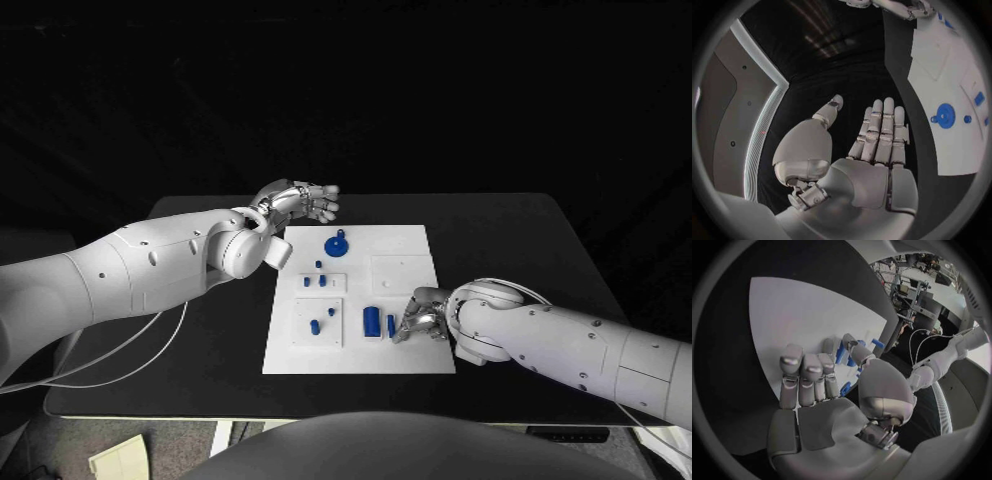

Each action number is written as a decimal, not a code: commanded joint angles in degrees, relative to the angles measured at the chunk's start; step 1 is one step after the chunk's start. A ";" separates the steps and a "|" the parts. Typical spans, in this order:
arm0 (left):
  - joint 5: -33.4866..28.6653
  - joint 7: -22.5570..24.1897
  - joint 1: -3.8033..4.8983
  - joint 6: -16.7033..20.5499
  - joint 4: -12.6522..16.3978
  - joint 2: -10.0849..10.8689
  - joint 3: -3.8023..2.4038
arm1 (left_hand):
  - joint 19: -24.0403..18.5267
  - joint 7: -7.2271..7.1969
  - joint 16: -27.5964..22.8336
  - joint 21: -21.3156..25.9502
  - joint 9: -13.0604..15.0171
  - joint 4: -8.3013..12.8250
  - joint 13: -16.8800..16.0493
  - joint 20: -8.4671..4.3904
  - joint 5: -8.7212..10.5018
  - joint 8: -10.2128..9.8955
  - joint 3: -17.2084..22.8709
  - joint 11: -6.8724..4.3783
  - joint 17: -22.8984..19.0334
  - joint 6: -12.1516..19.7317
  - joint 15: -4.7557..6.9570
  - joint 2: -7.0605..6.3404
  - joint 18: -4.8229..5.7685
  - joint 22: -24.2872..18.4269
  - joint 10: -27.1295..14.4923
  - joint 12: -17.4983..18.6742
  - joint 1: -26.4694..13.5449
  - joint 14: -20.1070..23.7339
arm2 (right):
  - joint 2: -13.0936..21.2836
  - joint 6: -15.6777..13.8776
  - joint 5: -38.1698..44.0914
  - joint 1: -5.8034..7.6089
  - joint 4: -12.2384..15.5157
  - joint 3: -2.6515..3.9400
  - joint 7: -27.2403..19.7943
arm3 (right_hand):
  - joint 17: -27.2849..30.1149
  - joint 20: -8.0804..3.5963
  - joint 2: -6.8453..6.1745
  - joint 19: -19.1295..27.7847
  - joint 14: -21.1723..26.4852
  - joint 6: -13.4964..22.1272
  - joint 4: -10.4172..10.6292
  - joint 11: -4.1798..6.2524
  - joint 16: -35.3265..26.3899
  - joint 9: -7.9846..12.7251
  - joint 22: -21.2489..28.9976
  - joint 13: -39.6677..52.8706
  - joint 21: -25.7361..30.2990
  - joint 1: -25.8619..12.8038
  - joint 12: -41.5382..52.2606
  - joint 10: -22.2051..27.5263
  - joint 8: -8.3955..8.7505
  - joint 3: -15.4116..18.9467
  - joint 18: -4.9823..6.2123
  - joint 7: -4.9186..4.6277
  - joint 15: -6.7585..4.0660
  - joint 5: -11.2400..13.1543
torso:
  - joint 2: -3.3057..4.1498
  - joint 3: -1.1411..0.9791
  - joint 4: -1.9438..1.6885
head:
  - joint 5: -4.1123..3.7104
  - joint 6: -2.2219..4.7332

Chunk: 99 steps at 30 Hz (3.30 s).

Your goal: Assemble the parts on the task board

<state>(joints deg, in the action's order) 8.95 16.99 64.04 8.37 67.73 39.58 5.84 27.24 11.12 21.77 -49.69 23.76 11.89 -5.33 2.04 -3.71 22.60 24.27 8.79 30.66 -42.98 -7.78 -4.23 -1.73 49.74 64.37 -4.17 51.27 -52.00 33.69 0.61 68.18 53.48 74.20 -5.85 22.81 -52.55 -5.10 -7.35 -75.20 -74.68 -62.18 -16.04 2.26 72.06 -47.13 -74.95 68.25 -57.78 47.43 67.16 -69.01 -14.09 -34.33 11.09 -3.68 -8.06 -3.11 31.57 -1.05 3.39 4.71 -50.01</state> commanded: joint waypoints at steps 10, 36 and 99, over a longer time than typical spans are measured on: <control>-0.20 0.27 0.05 -0.77 0.01 0.04 -0.04 | -0.33 -0.09 -0.27 0.20 -0.08 -0.30 0.05 -0.04 0.33 0.24 -0.05 -0.04 0.12 0.43 0.03 0.22 -0.87 0.11 -0.43 -0.11 -0.02 -0.12 | 3.45 1.29 -5.31 -0.42 2.79 0.07 -3.27 | 0.01 0.15 -3.50 -0.16 -0.11 0.52 1.17 -0.19 -0.37 9.23 -0.54 -0.25 0.37 -3.21 -0.63 0.61 0.40 2.11 3.91 -0.62 -0.08 0.29 | -0.04 0.01 0.05 | 0.15 0.01; -0.46 1.67 1.17 -0.65 -5.76 -0.70 -0.07 | -0.30 -0.15 -0.38 0.19 -0.09 -0.16 0.03 -0.05 0.31 0.47 0.05 -0.10 0.32 0.31 0.05 0.36 -0.87 0.18 -0.27 -0.19 0.29 -0.22 | 1.55 -6.98 -30.77 5.36 -10.38 7.26 -31.53 | 3.15 2.02 1.42 7.39 5.21 6.42 -0.60 -2.42 -8.13 9.05 2.03 -4.55 7.62 2.49 -7.69 8.33 2.90 5.46 3.82 -2.91 2.05 -1.86 | -1.17 0.56 0.75 | -0.81 4.98; -8.95 12.80 -3.88 35.75 22.22 5.11 -5.84 | -27.24 -11.12 -21.77 49.69 -23.76 -11.89 5.33 -2.04 3.71 -22.60 -24.27 -8.79 -30.66 42.98 7.78 4.23 1.73 -49.74 -64.37 4.17 -51.27 52.00 | 11.01 -44.73 -68.18 6.68 15.76 5.85 -52.60 | 52.55 5.10 7.35 75.20 74.68 62.18 16.04 -2.26 -72.06 47.13 74.95 -68.25 57.78 -47.43 -67.16 69.01 14.09 34.33 -11.09 3.68 8.06 3.11 | -0.39 1.05 -3.39 | -4.71 15.63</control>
<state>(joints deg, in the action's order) 0.31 28.14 60.19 42.21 89.76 44.71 0.07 0.21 -0.02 0.20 -0.20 0.06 -0.02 -0.05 -0.01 -0.20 0.18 0.17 0.00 0.06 -0.28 -0.01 0.02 -0.46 0.05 0.30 -0.39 0.42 -0.21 44.62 -42.25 1.20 60.11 89.82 0.00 -27.69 -0.05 -0.01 0.00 -0.29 -0.27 -0.26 0.00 0.00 0.20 -0.05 -0.06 0.05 -0.20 0.33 0.20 -0.21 -0.20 -0.26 0.79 0.00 0.03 -0.21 31.18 0.00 0.00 0.00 -34.37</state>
